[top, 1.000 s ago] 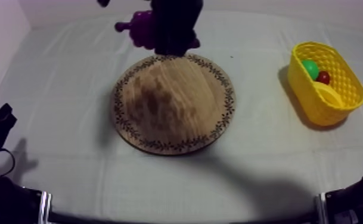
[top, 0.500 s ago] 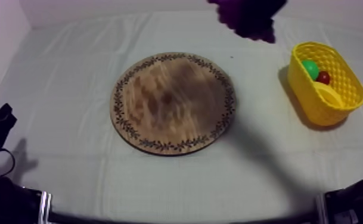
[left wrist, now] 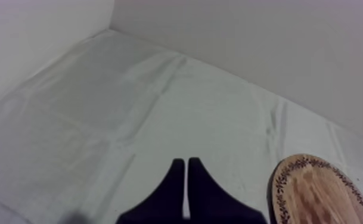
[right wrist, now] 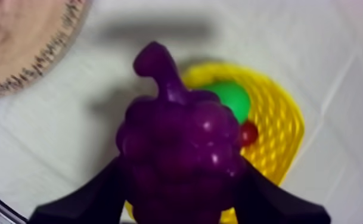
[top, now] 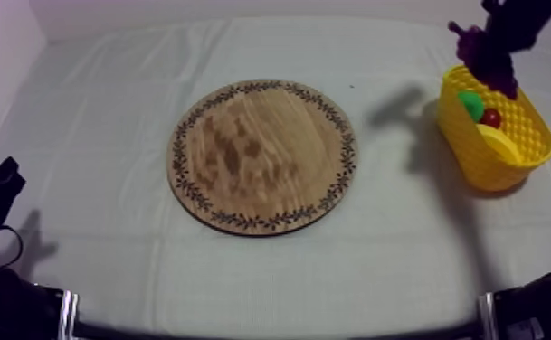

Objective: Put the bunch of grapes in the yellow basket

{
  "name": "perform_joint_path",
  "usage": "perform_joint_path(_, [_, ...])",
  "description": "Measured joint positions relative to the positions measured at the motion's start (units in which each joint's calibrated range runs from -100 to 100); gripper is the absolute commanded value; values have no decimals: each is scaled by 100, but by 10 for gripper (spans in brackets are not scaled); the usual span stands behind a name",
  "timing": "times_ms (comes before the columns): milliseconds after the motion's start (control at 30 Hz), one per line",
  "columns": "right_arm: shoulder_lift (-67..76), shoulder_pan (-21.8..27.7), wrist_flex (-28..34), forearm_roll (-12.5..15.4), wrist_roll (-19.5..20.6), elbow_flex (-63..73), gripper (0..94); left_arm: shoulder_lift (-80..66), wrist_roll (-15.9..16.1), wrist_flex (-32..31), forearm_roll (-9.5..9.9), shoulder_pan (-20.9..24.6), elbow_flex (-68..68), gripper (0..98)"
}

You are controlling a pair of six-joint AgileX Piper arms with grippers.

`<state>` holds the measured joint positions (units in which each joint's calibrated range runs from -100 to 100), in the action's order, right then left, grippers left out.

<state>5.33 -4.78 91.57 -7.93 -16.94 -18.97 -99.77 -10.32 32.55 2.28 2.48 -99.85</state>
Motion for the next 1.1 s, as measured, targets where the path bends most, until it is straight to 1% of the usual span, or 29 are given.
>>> perform_joint_path(333, [-118, 777, -146, -93, 11, -497, 360, 0, 0, 0, 0, 0, 0, 0])
perform_joint_path(433, [-218, 892, -157, -94, 11, -529, 363, 0, 0, 0, 0, 0, 0, 0])
perform_joint_path(600, [-478, 941, -217, -27, 30, -537, 377, 0, 0, 0, 0, 0, 0, 0])
perform_joint_path(667, [-613, 949, -306, -1, 48, -560, 407, 0, 0, 0, 0, 0, 0, 0])
perform_joint_path(733, [-787, 949, -382, 35, 75, -579, 457, 0, 0, 0, 0, 0, 0, 0])
perform_joint_path(1033, [-1587, 958, -745, 103, 224, -565, 731, 0, 0, 0, 0, 0, 0, 0])
perform_joint_path(1100, [-1678, 958, -769, 109, 238, -534, 756, 0, 0, 0, 0, 0, 0, 0])
